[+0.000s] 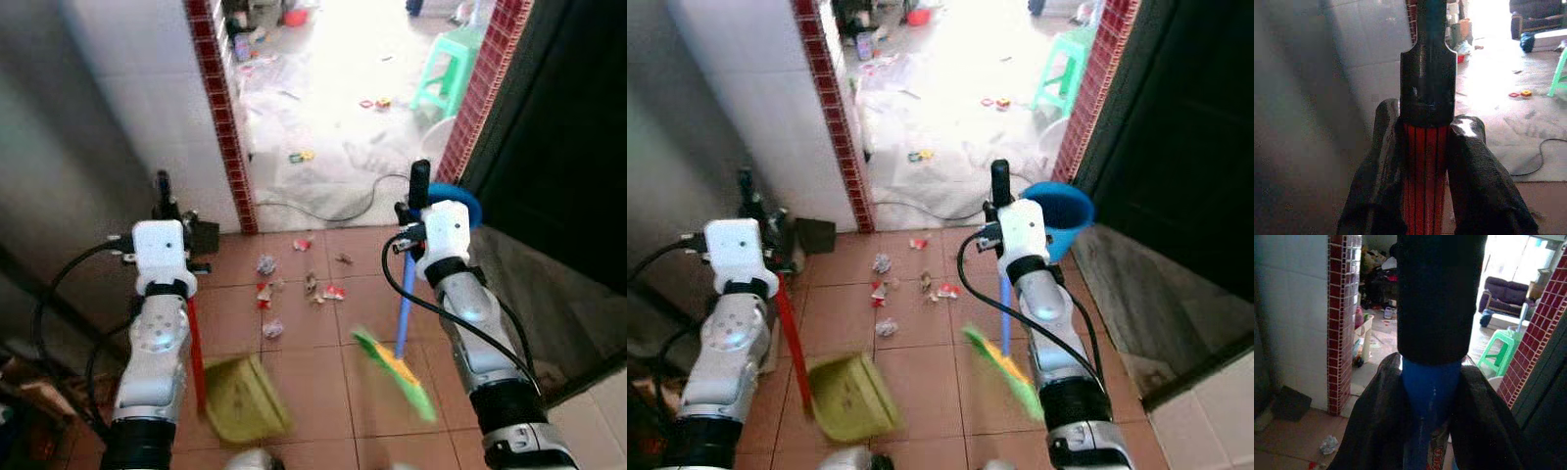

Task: Sweep floor

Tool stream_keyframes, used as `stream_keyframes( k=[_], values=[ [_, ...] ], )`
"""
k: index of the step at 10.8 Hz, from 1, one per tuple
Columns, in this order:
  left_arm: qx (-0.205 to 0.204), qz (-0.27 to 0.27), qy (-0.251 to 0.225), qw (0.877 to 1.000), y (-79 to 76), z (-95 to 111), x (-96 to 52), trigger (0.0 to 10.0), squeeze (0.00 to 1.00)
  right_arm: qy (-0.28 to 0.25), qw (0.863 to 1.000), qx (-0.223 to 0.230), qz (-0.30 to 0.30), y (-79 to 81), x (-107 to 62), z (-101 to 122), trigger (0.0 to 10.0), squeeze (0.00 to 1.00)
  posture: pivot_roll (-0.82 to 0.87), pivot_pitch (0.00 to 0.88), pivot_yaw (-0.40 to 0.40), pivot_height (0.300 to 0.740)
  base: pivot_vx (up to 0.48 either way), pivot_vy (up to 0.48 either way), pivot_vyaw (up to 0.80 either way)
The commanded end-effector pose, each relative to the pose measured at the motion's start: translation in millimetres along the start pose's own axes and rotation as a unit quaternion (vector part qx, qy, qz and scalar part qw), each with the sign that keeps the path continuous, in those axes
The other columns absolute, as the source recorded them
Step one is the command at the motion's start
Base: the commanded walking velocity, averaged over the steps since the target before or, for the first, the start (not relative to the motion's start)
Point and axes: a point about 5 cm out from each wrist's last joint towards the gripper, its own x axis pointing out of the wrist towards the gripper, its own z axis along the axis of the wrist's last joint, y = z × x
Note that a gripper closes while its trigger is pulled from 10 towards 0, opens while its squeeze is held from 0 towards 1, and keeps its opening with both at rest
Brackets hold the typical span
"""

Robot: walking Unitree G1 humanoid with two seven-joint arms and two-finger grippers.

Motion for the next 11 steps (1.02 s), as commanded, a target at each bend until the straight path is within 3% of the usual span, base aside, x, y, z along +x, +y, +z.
stream_keyframes(
  k=[1,5,9,11],
  values=[
    [-0.001,-0.001,-0.037,0.999,0.4,14.0,4.2,10.0,0.0,-0.032,0.999,-0.006,-0.008,-3.5,4.3,12.4,10.0,0.0,-0.04,0.0,0.062,0.74,0.435,0.0,0.0],
    [-0.016,-0.011,-0.064,0.998,-6.0,31.8,9.9,10.0,0.0,-0.036,0.999,-0.005,-0.016,-6.6,5.3,13.9,10.0,0.0,-0.05,0.0,0.063,0.74,0.448,0.0,0.0],
    [-0.02,-0.015,-0.067,0.997,-7.7,36.1,11.8,10.0,0.0,-0.036,0.999,-0.006,-0.018,-8.4,4.8,13.5,10.0,0.0,-0.06,0.0,0.062,0.74,0.321,0.351,0.0],
    [-0.02,-0.003,-0.063,0.998,-4.7,36.9,12.9,10.0,0.0,-0.036,0.999,-0.007,-0.017,-8.8,4.9,13.5,10.0,0.0,-0.06,0.0,0.061,0.74,0.0,0.457,0.0]
  ],
)
